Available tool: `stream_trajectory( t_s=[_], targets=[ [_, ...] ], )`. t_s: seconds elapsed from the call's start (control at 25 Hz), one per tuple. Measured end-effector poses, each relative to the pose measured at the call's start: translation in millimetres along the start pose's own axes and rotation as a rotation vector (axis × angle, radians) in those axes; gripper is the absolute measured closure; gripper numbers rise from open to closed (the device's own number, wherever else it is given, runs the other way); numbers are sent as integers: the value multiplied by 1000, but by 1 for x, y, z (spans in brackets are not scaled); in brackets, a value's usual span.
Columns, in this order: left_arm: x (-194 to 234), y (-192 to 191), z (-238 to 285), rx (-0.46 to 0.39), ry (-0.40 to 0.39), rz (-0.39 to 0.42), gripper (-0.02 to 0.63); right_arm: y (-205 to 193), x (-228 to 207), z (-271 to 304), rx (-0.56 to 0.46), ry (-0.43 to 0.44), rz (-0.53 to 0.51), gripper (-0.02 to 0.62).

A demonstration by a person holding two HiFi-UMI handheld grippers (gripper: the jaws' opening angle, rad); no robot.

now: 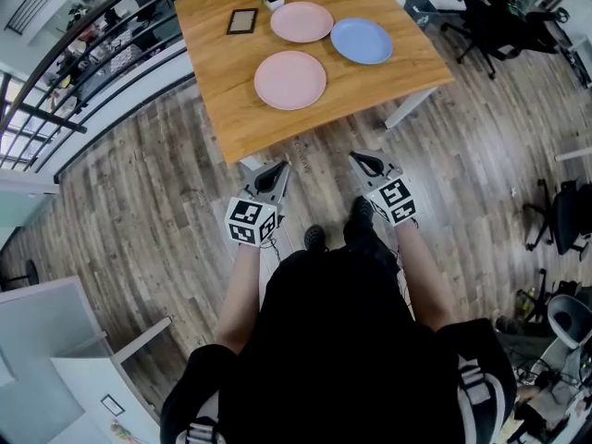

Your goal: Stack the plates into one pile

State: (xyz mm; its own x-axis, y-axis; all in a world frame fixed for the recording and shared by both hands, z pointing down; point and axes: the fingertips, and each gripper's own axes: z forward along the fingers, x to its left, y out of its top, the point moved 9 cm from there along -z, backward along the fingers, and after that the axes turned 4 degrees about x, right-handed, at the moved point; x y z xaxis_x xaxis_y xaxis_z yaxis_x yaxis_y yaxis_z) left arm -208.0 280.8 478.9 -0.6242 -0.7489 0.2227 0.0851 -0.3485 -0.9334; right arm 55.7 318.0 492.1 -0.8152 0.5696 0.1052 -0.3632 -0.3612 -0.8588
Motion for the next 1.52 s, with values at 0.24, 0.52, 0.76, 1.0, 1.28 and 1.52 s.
stream_trajectory(
  t_s=[0.24,0.52,0.76,1.0,1.28,1.52],
  targets=[
    [-2,1,3,30,15,30,578,-1,-2,2,-24,-9,5,588],
    [-1,2,2,34,21,21,576,-1,-1,5,-18,-6,2,586],
    [1,-4,2,33,11,1,574,-4,2,6,-12,1,6,571],
    [-6,-3,3,35,0,19,540,-3,0,3,-23,0,2,548],
    [-6,-3,1,36,-4,30,466,-3,1,5,-30,-19,5,446],
    [-11,0,0,46,-33,74,409,-3,-3,5,-33,-71,16,359]
  ],
)
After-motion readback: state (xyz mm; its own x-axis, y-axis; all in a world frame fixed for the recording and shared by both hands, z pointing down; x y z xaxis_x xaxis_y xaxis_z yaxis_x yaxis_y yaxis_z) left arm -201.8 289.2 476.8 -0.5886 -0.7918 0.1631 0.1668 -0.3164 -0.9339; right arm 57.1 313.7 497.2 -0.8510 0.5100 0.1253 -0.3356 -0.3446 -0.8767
